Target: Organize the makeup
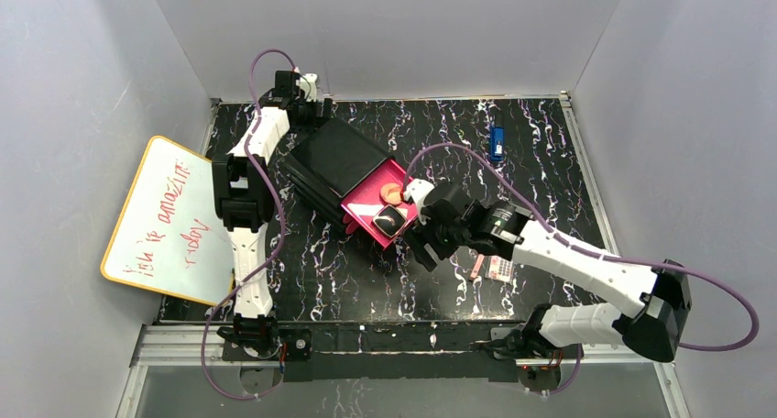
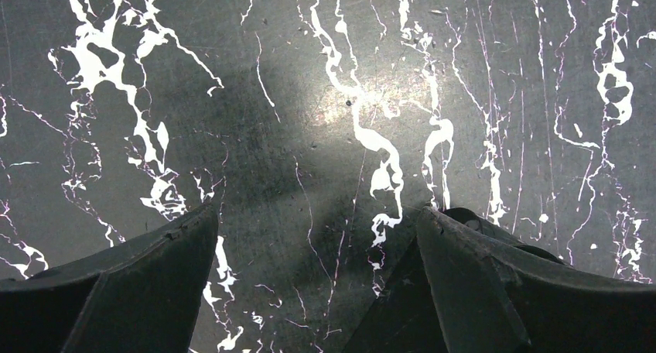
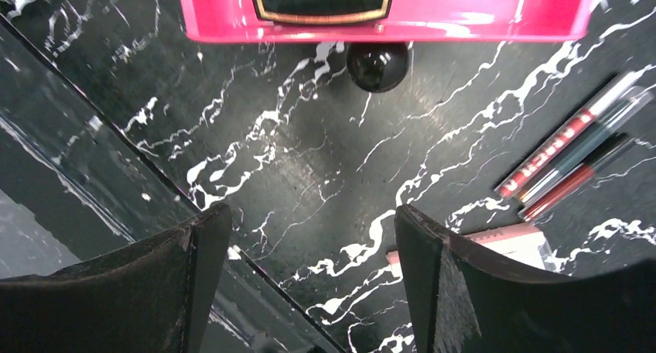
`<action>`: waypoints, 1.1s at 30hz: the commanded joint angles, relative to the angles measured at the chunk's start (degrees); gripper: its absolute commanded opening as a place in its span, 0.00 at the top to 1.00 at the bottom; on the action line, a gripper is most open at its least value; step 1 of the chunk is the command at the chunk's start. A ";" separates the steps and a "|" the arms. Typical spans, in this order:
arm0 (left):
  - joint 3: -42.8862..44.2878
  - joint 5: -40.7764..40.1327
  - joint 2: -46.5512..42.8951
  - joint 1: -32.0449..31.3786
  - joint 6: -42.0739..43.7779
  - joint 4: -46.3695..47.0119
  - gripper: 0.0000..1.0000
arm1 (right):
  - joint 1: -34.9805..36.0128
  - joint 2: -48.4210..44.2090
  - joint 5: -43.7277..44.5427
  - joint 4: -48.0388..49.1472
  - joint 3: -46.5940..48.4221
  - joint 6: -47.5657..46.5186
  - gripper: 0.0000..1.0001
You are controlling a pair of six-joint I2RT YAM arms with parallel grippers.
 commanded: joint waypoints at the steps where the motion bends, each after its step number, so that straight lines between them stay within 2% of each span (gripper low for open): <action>1: 1.65 0.61 0.19 -1.52 0.64 -2.28 0.02 | 0.22 1.64 -1.97 4.15 -1.15 -1.62 0.16; 9: 1.58 0.32 0.11 -1.71 1.20 -2.46 0.02 | 0.23 8.33 -1.53 15.15 -1.91 -3.85 0.10; 20: 1.82 0.62 0.55 -1.71 1.32 -2.77 0.02 | 0.13 14.04 2.69 24.74 -2.16 -5.06 0.05; 33: 1.74 0.37 0.37 -1.71 1.66 -2.99 0.02 | -0.52 22.91 3.17 25.12 12.12 -11.67 0.02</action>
